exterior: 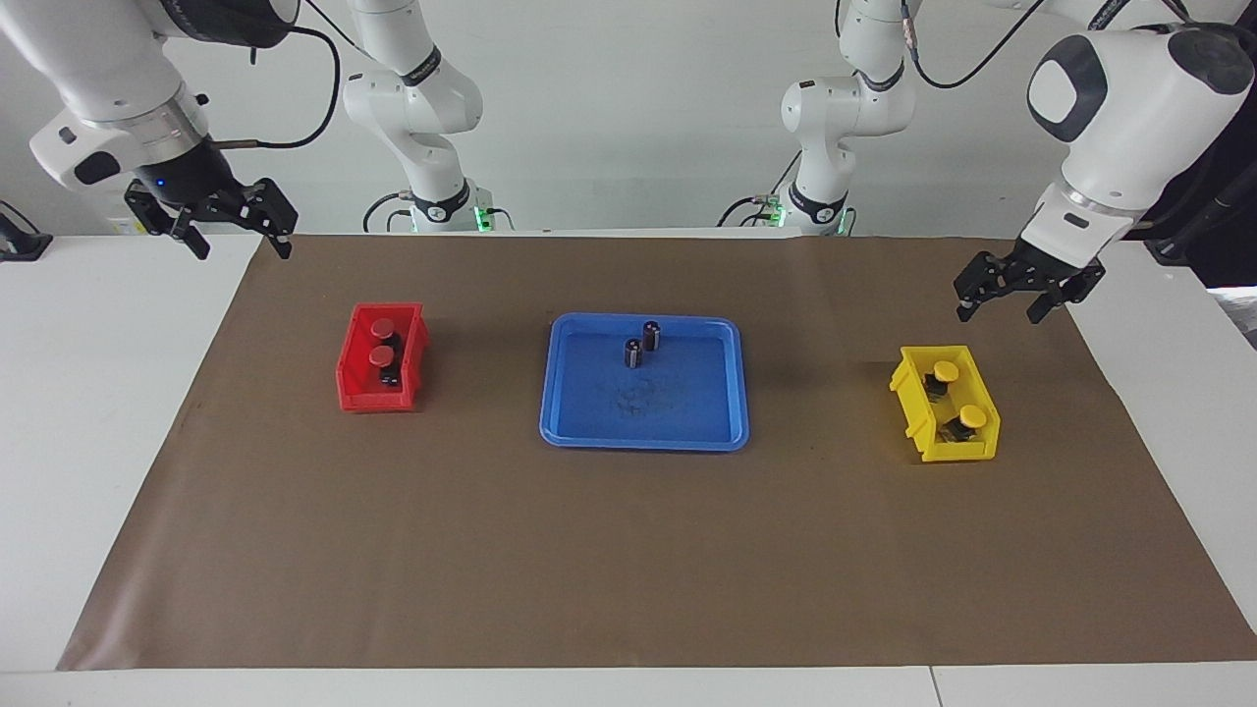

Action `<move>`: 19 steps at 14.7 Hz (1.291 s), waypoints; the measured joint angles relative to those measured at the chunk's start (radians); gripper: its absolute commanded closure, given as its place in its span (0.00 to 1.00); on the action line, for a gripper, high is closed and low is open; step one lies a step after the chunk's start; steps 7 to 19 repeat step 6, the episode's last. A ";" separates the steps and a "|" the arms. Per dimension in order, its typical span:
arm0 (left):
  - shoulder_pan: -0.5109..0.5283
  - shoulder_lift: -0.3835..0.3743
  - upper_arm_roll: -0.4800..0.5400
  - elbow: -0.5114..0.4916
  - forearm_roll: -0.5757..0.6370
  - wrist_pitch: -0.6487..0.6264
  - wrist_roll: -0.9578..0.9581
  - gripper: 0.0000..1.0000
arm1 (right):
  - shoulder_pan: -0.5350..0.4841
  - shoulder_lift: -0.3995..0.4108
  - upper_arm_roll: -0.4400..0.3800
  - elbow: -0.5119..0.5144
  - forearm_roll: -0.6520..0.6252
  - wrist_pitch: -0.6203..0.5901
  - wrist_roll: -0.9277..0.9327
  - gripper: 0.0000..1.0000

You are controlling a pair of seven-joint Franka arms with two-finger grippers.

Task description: Sort red and yellow buttons by color

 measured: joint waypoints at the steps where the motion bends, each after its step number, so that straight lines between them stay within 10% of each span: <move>1: -0.012 0.000 0.001 0.020 0.000 -0.017 0.000 0.00 | 0.000 0.000 0.000 0.000 0.000 0.000 0.000 0.00; 19: -0.034 0.000 0.003 0.103 0.000 -0.101 0.000 0.00 | 0.000 0.000 0.000 0.000 0.000 0.000 0.000 0.00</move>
